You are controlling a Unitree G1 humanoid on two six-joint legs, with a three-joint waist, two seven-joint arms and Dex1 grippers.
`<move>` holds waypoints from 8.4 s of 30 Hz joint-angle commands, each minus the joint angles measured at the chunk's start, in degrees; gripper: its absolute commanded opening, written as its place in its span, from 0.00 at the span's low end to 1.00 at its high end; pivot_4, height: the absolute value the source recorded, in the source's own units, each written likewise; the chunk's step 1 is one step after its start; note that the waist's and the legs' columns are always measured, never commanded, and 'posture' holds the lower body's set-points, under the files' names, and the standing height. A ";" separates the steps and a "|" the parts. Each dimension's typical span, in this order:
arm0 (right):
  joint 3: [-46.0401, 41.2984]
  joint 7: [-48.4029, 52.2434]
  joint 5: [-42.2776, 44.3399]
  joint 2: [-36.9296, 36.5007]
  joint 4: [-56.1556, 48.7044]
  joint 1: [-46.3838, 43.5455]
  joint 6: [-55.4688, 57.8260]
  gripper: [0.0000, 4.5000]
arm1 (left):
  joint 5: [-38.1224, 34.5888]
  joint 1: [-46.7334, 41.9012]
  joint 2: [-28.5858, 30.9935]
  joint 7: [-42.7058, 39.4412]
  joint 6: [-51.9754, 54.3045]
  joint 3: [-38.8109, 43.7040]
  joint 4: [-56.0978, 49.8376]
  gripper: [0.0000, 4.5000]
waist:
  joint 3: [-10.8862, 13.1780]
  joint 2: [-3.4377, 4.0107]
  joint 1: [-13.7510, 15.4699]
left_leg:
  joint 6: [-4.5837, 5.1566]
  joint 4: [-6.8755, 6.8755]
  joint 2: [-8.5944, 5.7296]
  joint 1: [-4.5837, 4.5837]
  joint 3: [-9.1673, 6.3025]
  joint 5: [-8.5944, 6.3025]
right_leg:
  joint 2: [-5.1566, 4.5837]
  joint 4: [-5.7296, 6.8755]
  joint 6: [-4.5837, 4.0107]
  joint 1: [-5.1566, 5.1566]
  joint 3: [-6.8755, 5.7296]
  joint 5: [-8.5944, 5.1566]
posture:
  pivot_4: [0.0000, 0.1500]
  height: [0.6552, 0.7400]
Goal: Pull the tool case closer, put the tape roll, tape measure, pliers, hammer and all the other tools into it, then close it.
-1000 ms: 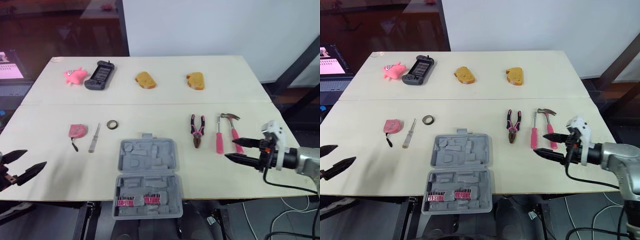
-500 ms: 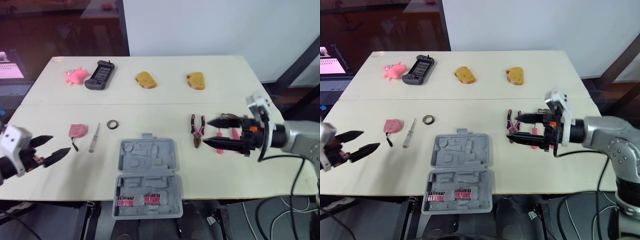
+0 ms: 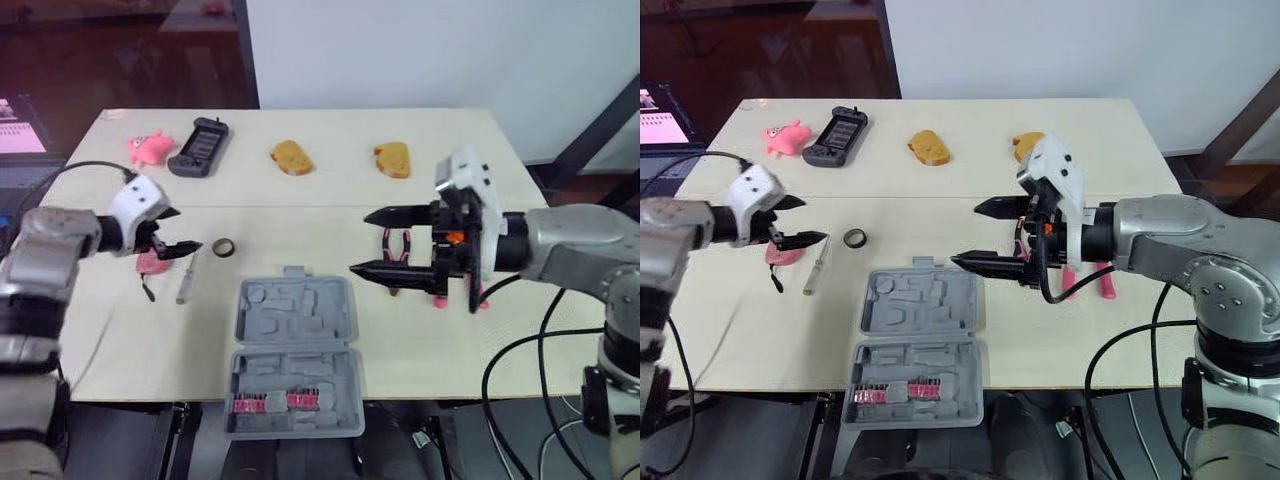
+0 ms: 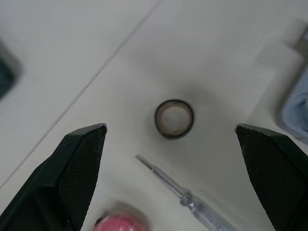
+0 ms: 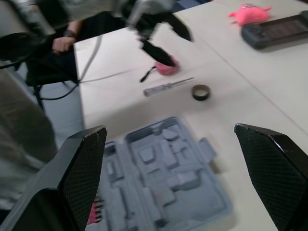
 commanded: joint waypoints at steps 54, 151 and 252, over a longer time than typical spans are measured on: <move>2.65 -13.55 9.42 -5.13 -3.62 3.82 -3.81 1.00 | 15.43 -19.83 -10.74 -21.62 -12.60 -2.09 31.75 0.01 | -0.01 0.00 -0.13 | 0.01 0.09 -0.01 -0.23 -0.21 0.02 | 0.00 0.18 0.06 -0.15 -0.14 0.05 | 1.00 1.00; 10.18 -3.00 -4.62 -5.17 -4.10 0.54 -7.67 1.00 | -10.17 22.80 -14.65 -0.76 -0.93 8.53 -19.02 0.30 | -0.04 0.07 0.01 | 0.02 0.24 0.00 -0.17 -0.26 0.02 | -0.01 0.24 0.05 -0.08 -0.16 0.05 | 1.00 1.00; 19.33 13.80 -24.39 3.68 14.01 -9.36 -14.28 1.00 | -17.52 50.14 -26.25 50.69 6.42 40.94 -43.37 0.99 | -0.15 -0.11 1.34 | -0.01 0.02 -0.01 0.70 0.13 -0.02 | -0.08 -0.12 -0.14 0.66 0.13 -0.09 | 1.00 1.00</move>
